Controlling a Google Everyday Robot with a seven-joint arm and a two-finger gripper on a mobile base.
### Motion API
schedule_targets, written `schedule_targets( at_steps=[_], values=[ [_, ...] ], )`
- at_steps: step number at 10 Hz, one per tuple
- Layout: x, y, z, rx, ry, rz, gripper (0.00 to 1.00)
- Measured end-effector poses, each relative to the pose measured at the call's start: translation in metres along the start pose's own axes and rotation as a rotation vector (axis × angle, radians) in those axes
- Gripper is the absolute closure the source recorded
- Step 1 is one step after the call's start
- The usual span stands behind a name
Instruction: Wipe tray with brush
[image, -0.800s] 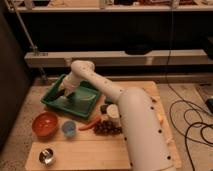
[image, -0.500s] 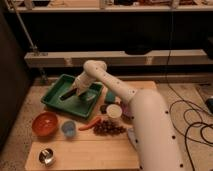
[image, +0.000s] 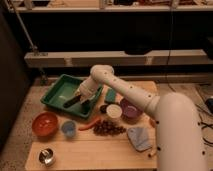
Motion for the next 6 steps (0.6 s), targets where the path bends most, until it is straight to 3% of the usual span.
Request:
schedule_targets(
  at_steps=[3, 6],
  values=[
    [-0.045, 0.001, 0.019, 0.005, -0.049, -0.041, 1.00],
    [-0.059, -0.031, 0.046, 0.038, -0.085, -0.084, 1.00]
  ],
)
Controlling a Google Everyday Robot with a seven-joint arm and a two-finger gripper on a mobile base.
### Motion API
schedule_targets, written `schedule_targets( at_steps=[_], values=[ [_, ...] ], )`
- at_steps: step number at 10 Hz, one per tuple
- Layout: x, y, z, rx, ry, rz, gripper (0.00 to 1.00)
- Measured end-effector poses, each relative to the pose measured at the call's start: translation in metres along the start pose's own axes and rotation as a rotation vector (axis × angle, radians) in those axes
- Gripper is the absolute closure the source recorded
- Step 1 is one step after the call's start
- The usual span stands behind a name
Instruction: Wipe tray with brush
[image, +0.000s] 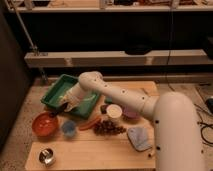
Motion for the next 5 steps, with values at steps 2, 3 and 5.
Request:
schedule_targets(
  at_steps=[2, 3, 5],
  values=[
    [0.011, -0.038, 0.022, 0.019, -0.022, -0.028, 1.00],
    [0.019, -0.061, 0.034, 0.025, -0.025, -0.043, 1.00],
    [0.044, -0.098, 0.049, 0.031, -0.010, -0.058, 1.00]
  ],
)
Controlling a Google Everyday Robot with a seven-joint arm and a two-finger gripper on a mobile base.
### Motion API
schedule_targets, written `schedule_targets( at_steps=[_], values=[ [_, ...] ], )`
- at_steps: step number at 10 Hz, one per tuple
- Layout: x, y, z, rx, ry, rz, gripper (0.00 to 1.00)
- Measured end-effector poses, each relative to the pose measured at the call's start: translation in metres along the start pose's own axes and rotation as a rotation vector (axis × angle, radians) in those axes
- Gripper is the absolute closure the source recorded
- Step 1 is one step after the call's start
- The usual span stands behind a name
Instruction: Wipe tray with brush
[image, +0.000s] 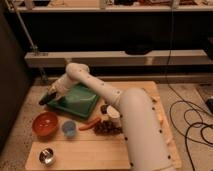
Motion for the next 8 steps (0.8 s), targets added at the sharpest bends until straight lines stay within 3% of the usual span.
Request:
schedule_targets(
  at_steps=[1, 3, 6, 8],
  values=[
    [0.020, -0.014, 0.004, -0.006, 0.015, -0.001, 1.00],
    [0.045, -0.020, 0.002, -0.020, 0.040, 0.011, 1.00],
    [0.073, 0.008, -0.026, -0.046, 0.090, 0.047, 1.00],
    [0.094, 0.046, -0.062, -0.067, 0.128, 0.091, 1.00]
  ],
)
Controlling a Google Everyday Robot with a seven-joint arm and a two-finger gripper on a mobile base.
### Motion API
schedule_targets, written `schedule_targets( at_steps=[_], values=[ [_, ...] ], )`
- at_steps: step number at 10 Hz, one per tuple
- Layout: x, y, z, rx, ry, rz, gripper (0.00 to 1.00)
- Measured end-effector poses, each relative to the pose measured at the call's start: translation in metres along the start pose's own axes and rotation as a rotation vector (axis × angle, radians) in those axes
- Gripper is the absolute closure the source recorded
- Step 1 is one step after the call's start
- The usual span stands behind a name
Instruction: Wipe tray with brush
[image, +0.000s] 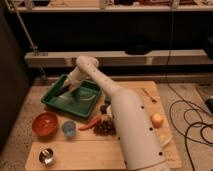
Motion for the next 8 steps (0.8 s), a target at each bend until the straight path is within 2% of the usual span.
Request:
schedule_targets(
  at_steps=[2, 3, 5, 6, 7, 8],
  values=[
    [0.016, 0.031, -0.025, -0.011, 0.014, 0.038, 1.00],
    [0.019, 0.047, -0.038, -0.003, -0.015, 0.044, 1.00],
    [0.012, 0.067, -0.056, -0.002, -0.095, 0.031, 1.00],
    [0.000, 0.074, -0.060, -0.009, -0.146, 0.019, 1.00],
    [-0.021, 0.083, -0.059, -0.020, -0.206, 0.009, 1.00],
    [-0.043, 0.091, -0.058, -0.030, -0.243, -0.004, 1.00]
  ],
)
